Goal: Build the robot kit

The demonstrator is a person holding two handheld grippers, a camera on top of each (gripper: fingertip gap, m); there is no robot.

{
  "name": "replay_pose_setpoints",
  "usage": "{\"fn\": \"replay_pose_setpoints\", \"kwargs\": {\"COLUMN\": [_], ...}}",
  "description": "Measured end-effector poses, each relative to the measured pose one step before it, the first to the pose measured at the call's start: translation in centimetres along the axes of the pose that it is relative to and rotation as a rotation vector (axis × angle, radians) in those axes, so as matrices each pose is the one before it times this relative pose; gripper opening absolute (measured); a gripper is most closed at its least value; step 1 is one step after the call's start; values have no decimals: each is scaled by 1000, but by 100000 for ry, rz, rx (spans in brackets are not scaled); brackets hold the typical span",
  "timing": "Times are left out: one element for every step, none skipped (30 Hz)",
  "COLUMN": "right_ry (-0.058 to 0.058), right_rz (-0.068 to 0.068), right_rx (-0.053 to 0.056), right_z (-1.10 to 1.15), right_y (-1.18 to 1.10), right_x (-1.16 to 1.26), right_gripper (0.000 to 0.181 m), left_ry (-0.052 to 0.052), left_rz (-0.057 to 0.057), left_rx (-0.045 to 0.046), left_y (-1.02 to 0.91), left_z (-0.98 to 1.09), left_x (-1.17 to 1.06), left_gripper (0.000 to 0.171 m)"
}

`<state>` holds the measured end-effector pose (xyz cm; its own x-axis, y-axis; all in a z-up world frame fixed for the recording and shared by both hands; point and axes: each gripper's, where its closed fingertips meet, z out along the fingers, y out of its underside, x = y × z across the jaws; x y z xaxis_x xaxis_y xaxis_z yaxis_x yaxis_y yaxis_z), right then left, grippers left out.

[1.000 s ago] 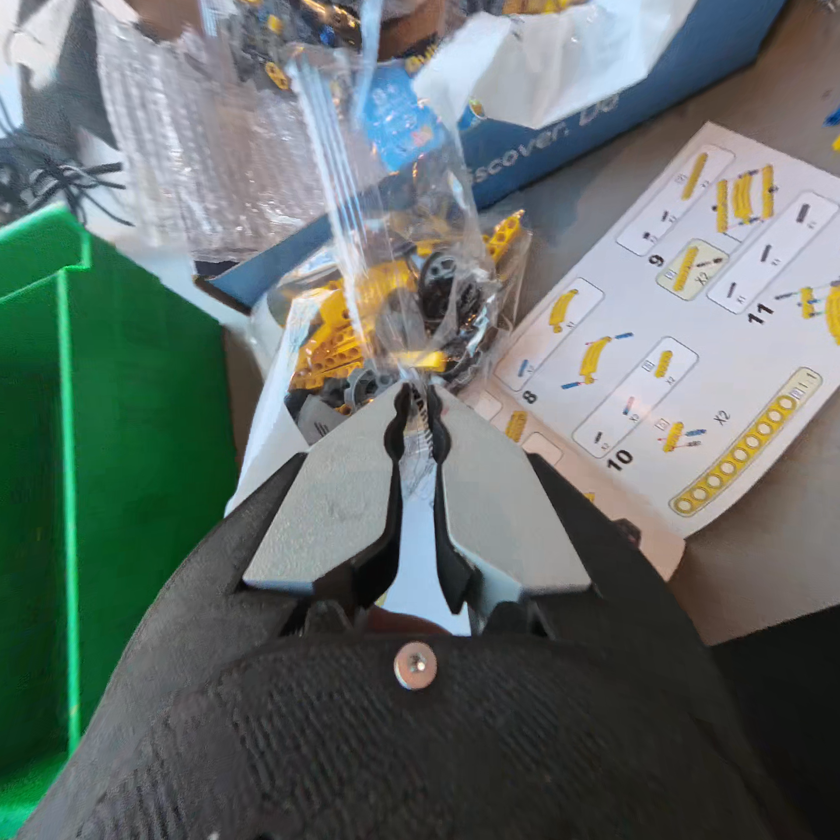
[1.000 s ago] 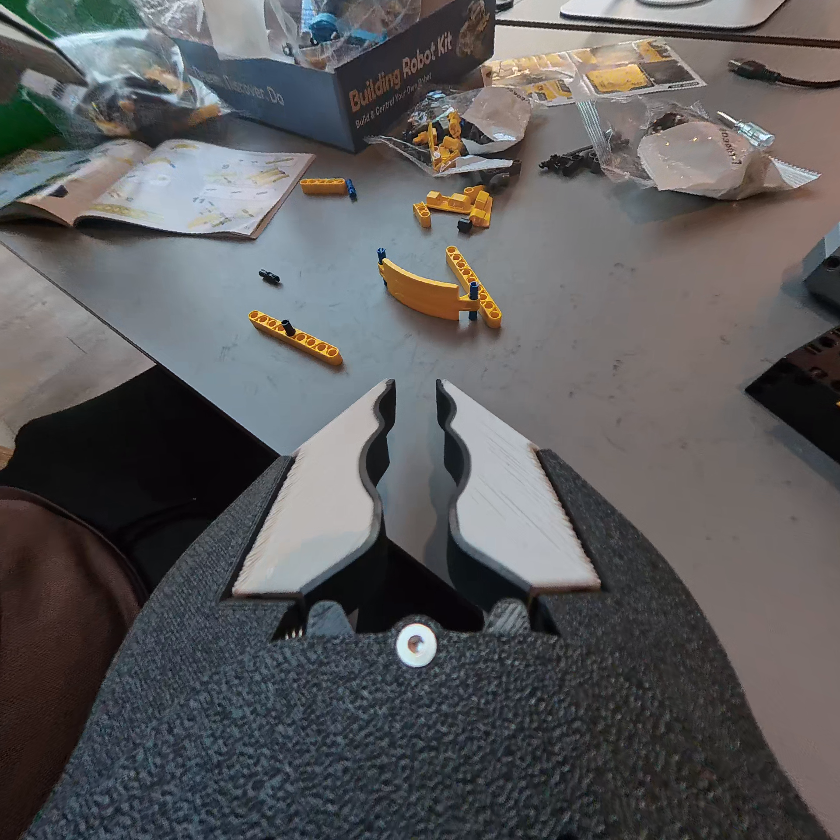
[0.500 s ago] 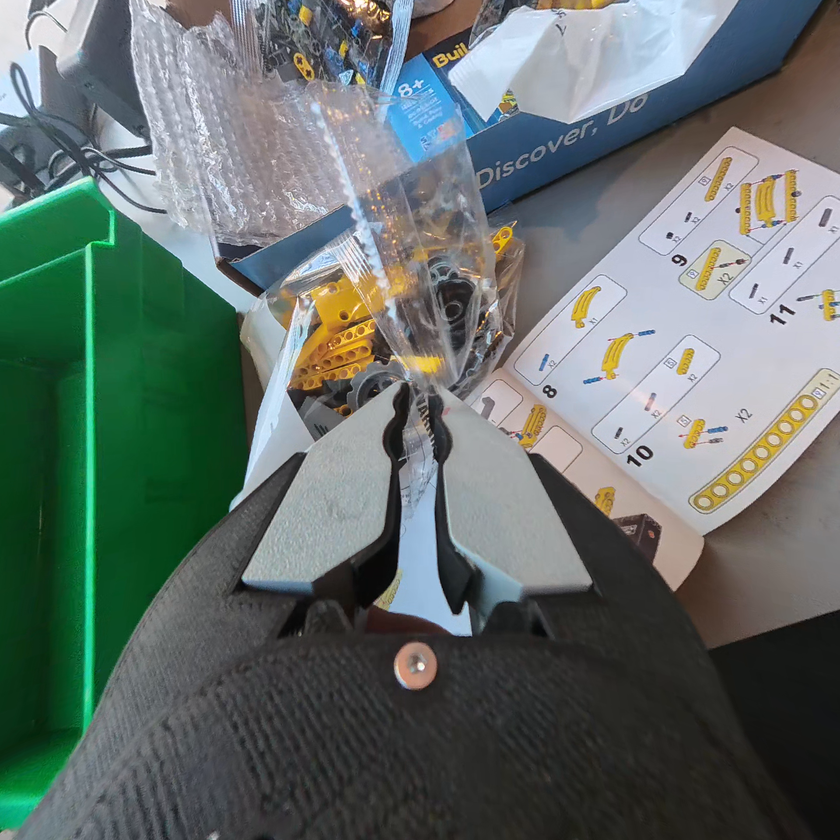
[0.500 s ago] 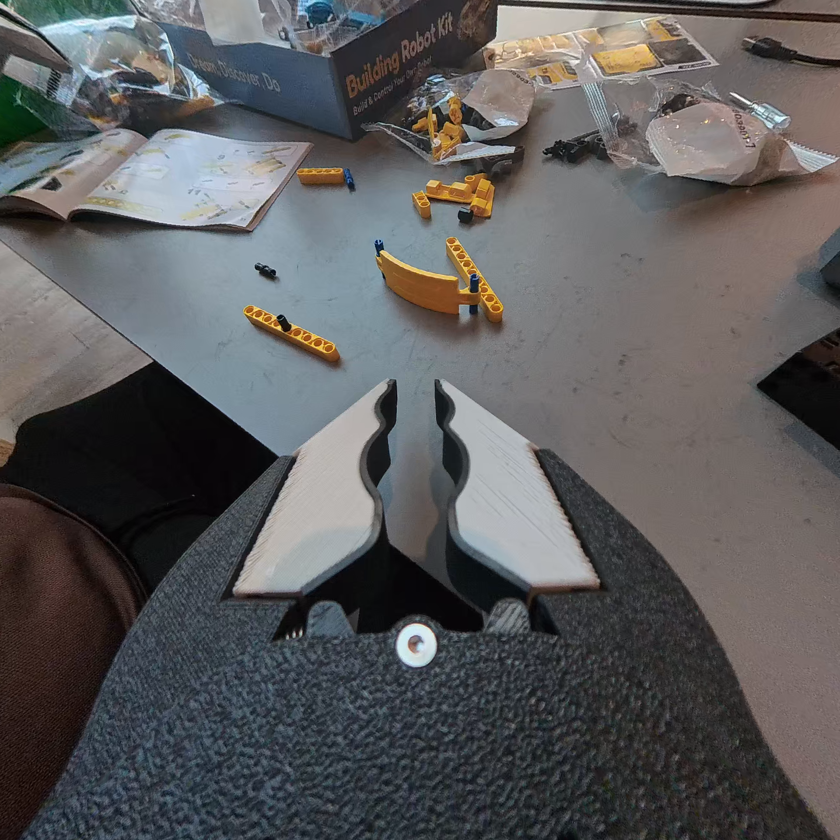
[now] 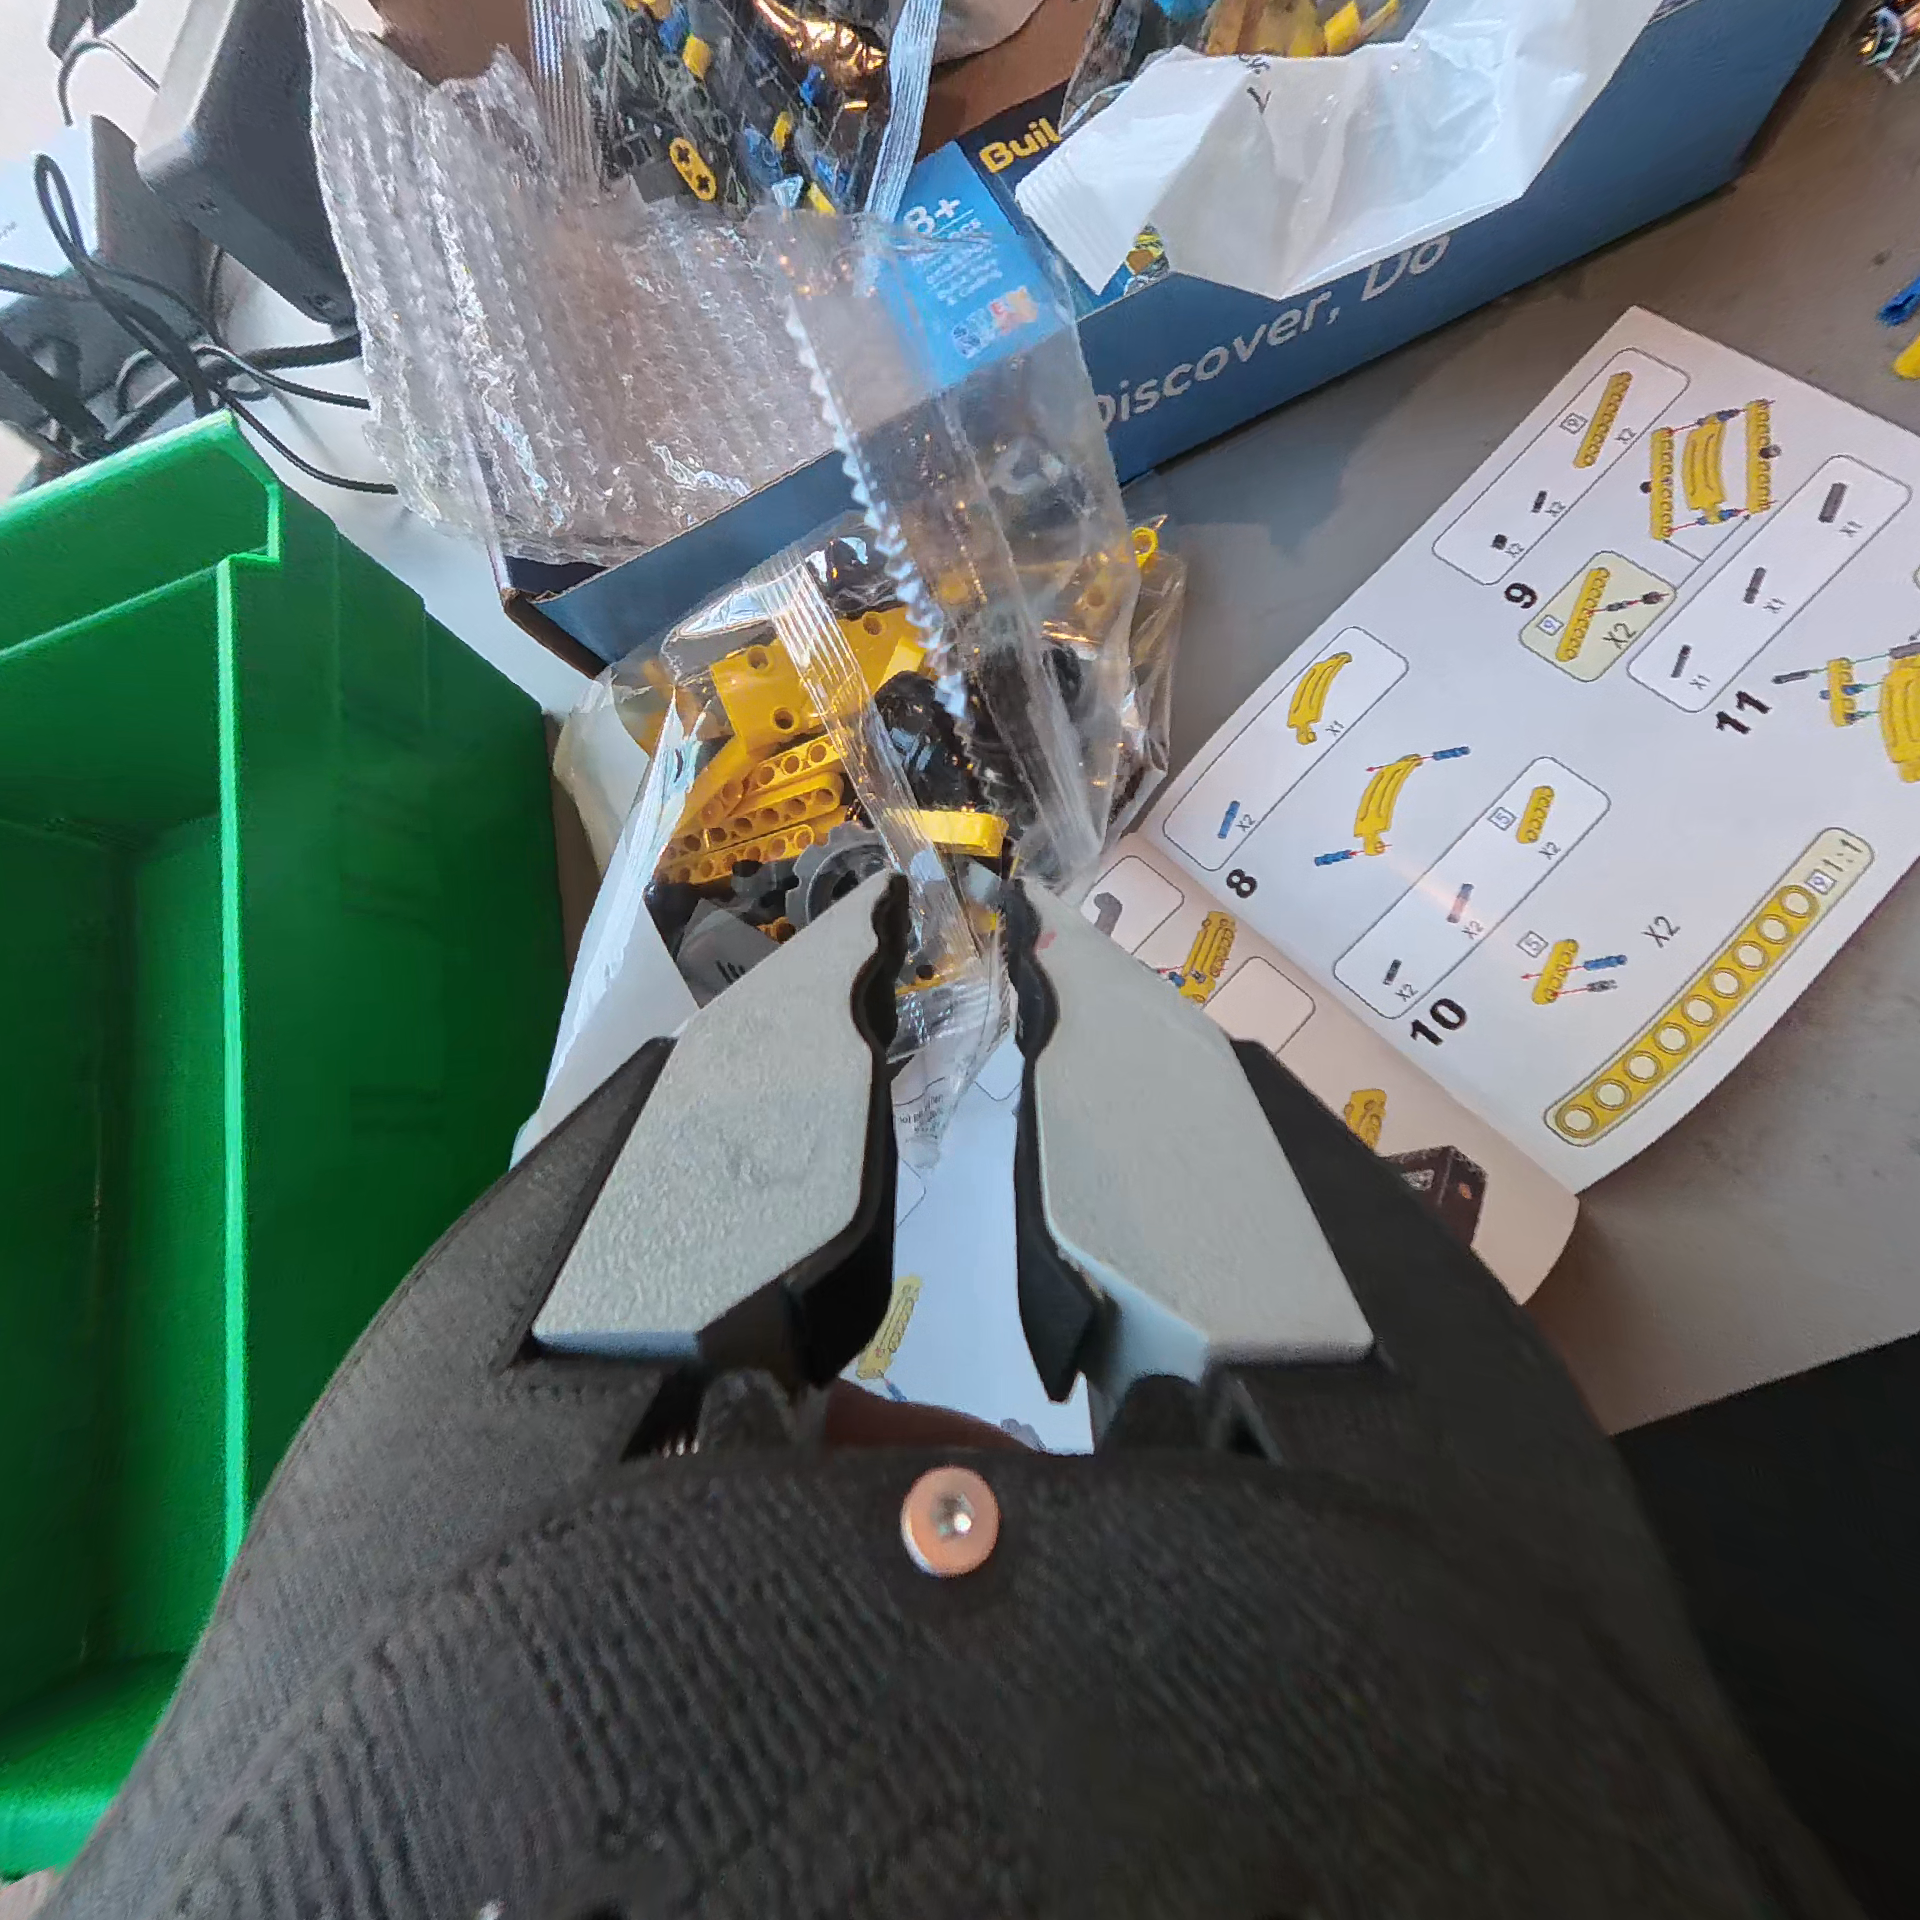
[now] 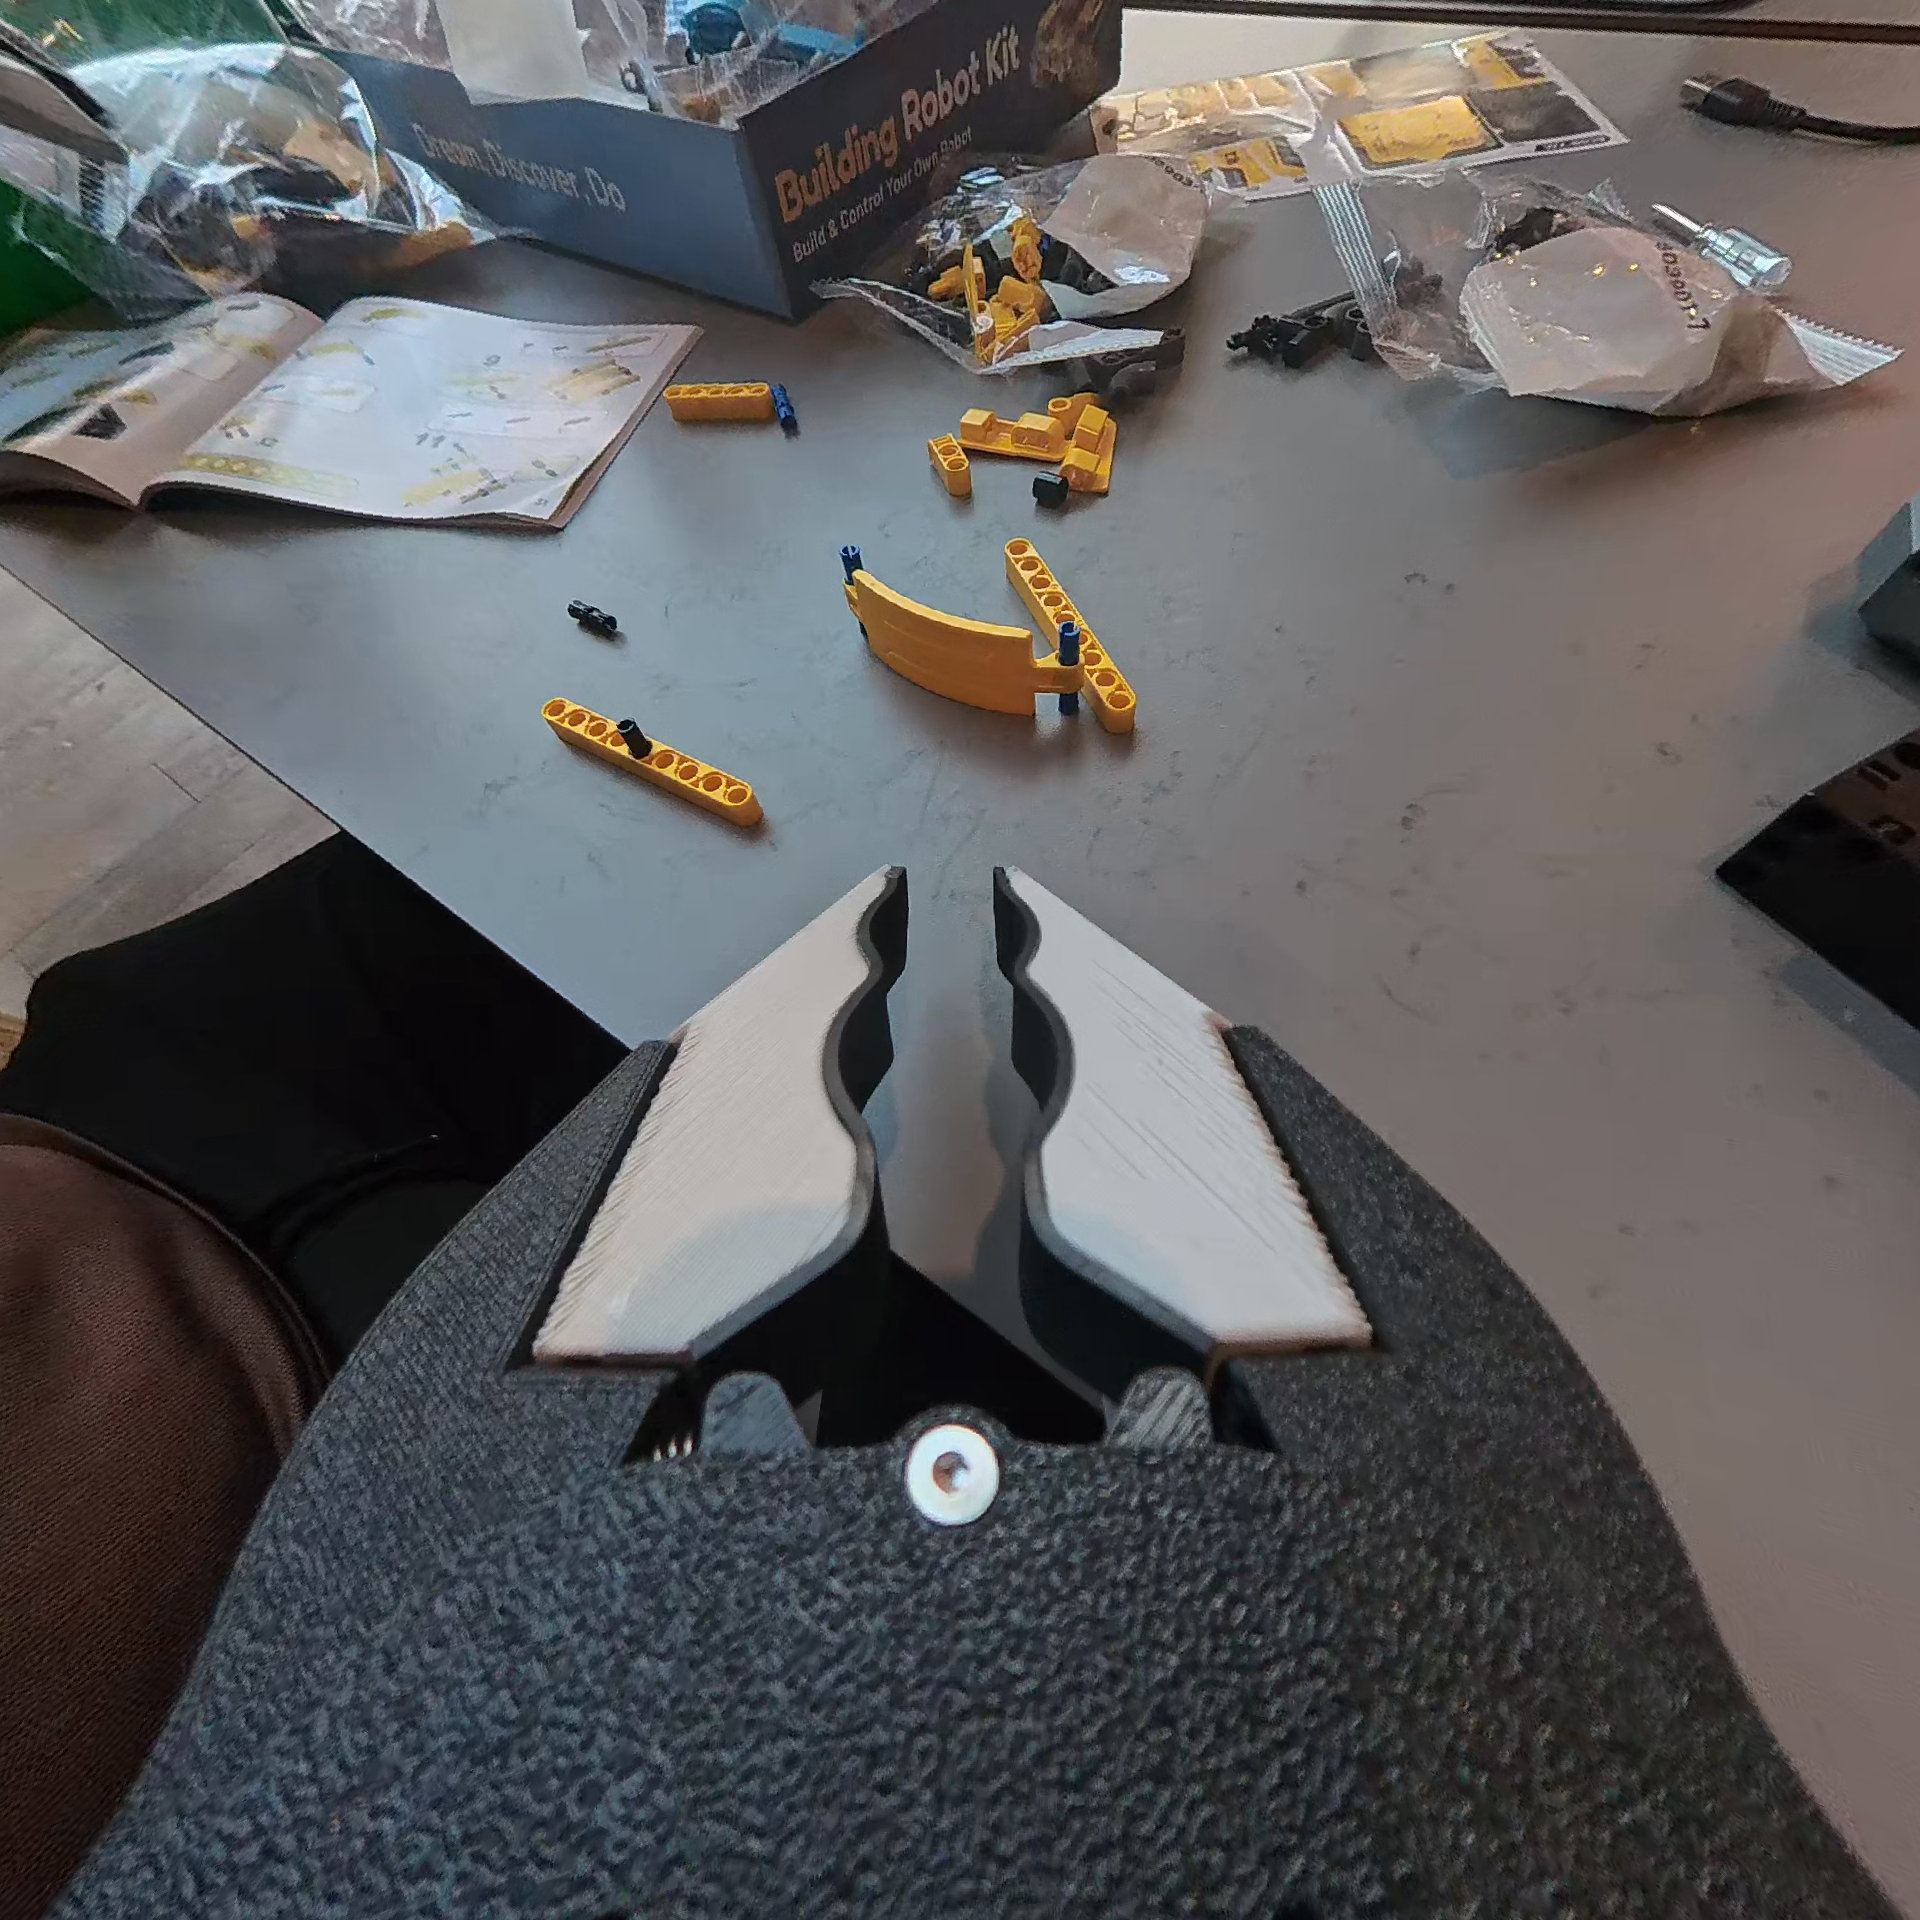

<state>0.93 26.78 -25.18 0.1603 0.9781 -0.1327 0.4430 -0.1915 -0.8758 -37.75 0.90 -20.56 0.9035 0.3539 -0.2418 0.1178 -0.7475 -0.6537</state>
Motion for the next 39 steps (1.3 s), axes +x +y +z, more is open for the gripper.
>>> {"fn": "replay_pose_setpoints", "kwargs": {"right_ry": [-37,-4,20,51,93,72,22,48,99,99,54,67,149,183,188,144,110,105,44,-5,-60,-135,-107,49,198,133,64,88,90,82,11,-19,17,37,33,4,5,49,60], "right_rz": [37,15,0,-1,-59,-65,8,-9,-44,-33,-3,-19,-90,-151,-162,-126,-49,43,153,205,170,140,21,-172,-279,-195,-30,12,24,58,78,18,-71,-117,-105,-65,-33,-47,-57], "right_rx": [-87,-84,-91,-70,26,42,-48,-60,-78,-64,-45,-55,-82,-69,70,284,382,349,197,75,39,-21,-83,-53,84,128,35,53,60,32,3,1,-26,-51,-49,-30,-29,14,75], "right_z": [30,22,12,18,2,6,11,9,8,19,10,10,12,-6,-24,-59,-73,-68,-31,-16,2,5,17,2,-21,-17,-12,-9,-3,-5,2,1,12,4,3,-3,3,-13,-8], "right_y": [14,18,26,8,-4,-17,9,13,15,7,11,10,2,11,-14,-51,-68,-59,-22,-7,0,8,10,9,-26,-34,-8,-14,-8,-4,-4,-2,8,5,6,6,13,-5,-15], "right_x": [0,8,4,15,17,2,12,7,17,24,7,20,24,26,19,4,15,29,42,39,22,-8,-9,-12,6,1,2,22,32,29,16,6,7,2,-9,-5,4,1,13], "right_gripper": [15,15,15,15,15,15,15,15,15,15,15,15,15,15,15,15,15,15,15,15,15,15,15,15,15,15,15,15,15,15,15,15,15,15,15,15,15,15,15], "left_ry": [20,164,202,41,1,93,172,-2,-79,96,57,55,133,28,-22,18,38,-72,-88,-25,-97,-72,0,-31,-50,0,10,19,8,30,17,-87,85,92,-158,4,143,-71,-173], "left_rz": [96,-11,-17,7,11,7,33,69,-7,-42,-118,-124,-36,-10,-26,-124,-120,-6,122,139,68,-6,3,7,-27,-51,-79,-45,35,71,99,84,36,24,-4,-79,-59,109,163], "left_rx": [-187,22,116,141,31,-36,-25,79,60,-15,62,59,-42,-56,-130,-95,-7,109,79,-46,-31,-15,28,52,-1,14,-21,-59,21,-30,-130,-35,14,-63,1,10,-27,21,-32], "left_y": [30,-7,-27,-23,-11,6,4,-9,-9,7,8,8,30,32,29,4,-18,-39,-20,3,0,-3,-3,2,5,11,13,12,3,-3,18,6,-1,18,1,0,-2,-12,0], "left_z": [-47,-35,-23,-27,-5,-15,-2,-11,8,1,16,29,25,33,13,-6,-13,-29,-21,-23,-17,-12,-11,-19,2,7,25,11,21,12,12,2,-3,-14,-13,-12,-13,-25,-9], "left_x": [2,18,28,0,-3,7,22,-2,-20,-5,-25,-19,-3,-4,-15,-9,22,-1,2,12,-2,-3,-6,-5,-27,-7,-16,-10,7,18,16,6,18,17,-28,0,31,5,-5], "left_gripper": [16,16,16,16,17,17,18,18,18,18,18,18,16,16,16,17,18,18,18,18,19,19,19,19,20,20,20,20,20,20,20,20,20,20,21,21,22,22,22]}}
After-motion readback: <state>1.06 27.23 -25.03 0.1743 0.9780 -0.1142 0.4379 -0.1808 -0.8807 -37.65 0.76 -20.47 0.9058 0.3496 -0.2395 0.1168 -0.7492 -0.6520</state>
